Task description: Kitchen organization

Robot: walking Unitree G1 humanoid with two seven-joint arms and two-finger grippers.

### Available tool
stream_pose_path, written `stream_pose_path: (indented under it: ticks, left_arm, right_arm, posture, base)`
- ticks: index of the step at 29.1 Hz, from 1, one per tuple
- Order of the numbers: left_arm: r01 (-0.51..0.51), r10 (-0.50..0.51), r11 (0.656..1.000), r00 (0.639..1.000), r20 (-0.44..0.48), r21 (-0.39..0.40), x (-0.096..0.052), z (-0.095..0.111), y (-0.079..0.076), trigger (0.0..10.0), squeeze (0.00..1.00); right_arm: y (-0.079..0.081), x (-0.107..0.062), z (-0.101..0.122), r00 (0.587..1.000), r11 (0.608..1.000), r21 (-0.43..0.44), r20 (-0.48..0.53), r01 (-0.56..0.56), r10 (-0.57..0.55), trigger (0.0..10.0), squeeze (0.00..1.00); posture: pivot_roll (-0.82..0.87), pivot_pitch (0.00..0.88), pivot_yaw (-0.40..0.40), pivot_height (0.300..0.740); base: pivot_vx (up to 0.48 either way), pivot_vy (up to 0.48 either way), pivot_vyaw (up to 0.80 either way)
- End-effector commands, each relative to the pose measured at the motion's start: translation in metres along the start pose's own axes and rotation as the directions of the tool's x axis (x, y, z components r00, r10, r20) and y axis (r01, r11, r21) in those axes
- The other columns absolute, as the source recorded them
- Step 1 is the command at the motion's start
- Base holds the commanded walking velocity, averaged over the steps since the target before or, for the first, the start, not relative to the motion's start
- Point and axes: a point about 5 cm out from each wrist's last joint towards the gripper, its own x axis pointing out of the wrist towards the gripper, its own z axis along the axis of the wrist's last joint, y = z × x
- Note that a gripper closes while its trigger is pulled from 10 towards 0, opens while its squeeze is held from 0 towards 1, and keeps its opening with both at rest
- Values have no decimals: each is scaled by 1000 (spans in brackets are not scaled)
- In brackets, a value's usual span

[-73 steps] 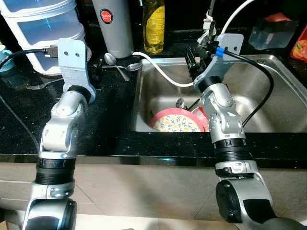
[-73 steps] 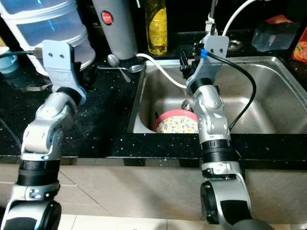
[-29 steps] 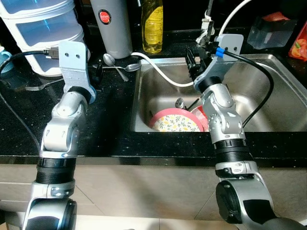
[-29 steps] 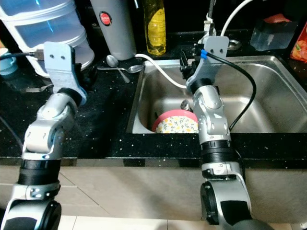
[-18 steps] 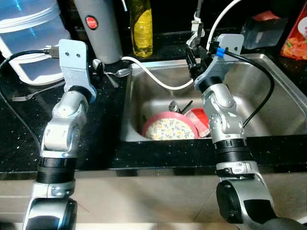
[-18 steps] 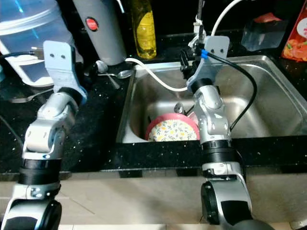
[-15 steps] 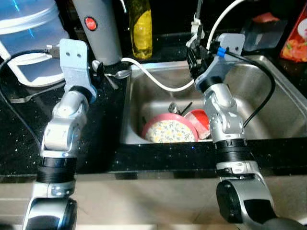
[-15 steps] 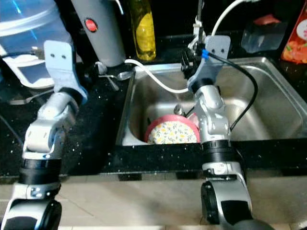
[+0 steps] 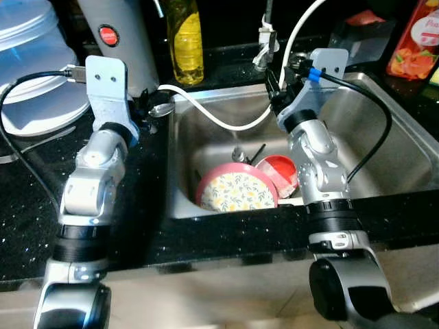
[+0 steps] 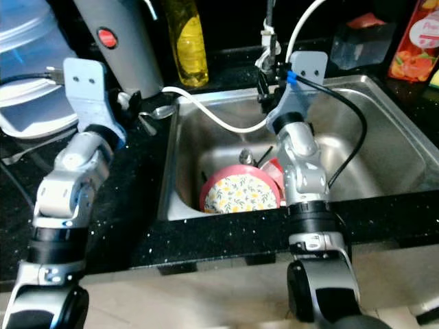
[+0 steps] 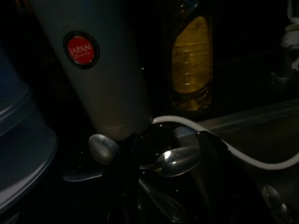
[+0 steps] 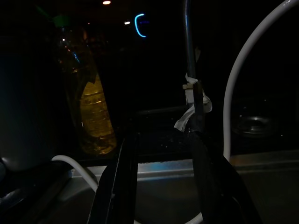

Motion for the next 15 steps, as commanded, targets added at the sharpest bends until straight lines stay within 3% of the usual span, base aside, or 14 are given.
stream_pose_path:
  ticks: [1, 9, 15]
  left_arm:
    - [-13, 13, 1000, 1000, -15, 9, 0, -3, 3, 10000, 0]
    - [-14, 14, 1000, 1000, -12, 7, 0, -2, 3, 10000, 0]
    - [-23, 23, 1000, 1000, -8, 7, 0, -1, 4, 10000, 0]
  right_arm:
    - [4, 0, 1, 1000, 1000, 15, 1, -10, 10, 10000, 0]
    - [4, 0, 1, 1000, 1000, 16, 1, -11, 11, 10000, 0]
    - [5, 0, 1, 1000, 1000, 16, 1, -11, 11, 10000, 0]
  posture:
    - [109, 0, 128, 740]
    - [110, 0, 128, 740]
    - [111, 0, 129, 740]
  base:
    - [255, 0, 0]
    - [290, 0, 0]
    - [0, 0, 0]
